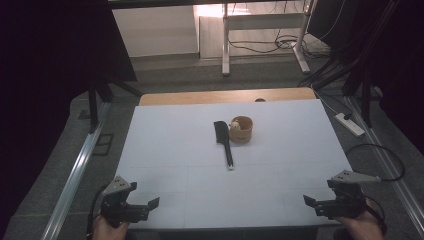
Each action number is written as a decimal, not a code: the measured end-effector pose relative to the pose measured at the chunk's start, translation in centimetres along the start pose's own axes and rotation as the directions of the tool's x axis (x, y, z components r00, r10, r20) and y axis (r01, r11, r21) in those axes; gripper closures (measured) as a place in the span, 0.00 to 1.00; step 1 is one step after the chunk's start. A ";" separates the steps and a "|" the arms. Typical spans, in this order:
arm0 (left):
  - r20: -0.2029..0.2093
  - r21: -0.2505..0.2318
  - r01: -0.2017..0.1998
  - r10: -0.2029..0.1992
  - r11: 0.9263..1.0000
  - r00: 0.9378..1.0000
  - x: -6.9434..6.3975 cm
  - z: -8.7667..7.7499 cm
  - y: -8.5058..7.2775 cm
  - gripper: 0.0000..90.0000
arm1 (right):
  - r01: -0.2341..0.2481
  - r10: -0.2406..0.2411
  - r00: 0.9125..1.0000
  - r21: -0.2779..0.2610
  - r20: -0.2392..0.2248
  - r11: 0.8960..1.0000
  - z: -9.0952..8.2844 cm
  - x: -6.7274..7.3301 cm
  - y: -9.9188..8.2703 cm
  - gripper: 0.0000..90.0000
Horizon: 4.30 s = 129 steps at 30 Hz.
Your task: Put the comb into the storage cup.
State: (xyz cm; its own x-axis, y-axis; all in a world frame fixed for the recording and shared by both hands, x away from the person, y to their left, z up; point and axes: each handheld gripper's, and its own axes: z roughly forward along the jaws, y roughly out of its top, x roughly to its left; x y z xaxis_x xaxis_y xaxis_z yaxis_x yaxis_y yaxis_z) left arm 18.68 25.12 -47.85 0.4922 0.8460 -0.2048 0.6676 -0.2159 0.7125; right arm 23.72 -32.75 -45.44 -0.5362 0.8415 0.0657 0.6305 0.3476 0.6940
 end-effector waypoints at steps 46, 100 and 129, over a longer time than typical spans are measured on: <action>0.081 0.039 -0.084 0.081 0.996 0.993 -0.5 2.1 2.5 0.00 | 0.037 -0.037 0.999 0.004 0.018 0.999 0.2 0.4 0.1 0.01; 0.141 0.103 -0.168 0.153 0.980 0.978 -1.5 7.4 9.1 0.00 | 0.030 -0.031 0.999 0.006 0.011 1.000 0.2 0.3 0.1 0.02; 0.199 0.116 -0.197 0.172 0.973 0.965 -2.2 11.0 12.4 0.00 | 0.033 -0.033 0.999 0.011 0.006 0.999 0.3 0.3 0.1 0.02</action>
State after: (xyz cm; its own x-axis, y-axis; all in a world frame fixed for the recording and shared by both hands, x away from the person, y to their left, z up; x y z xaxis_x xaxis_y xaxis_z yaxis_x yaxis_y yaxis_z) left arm 32.02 15.22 -45.99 0.7007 0.6824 -0.2082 0.6174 -0.4338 0.6562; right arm 23.81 -32.35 -45.52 -0.5535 0.8320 0.0381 0.6185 0.3799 0.6879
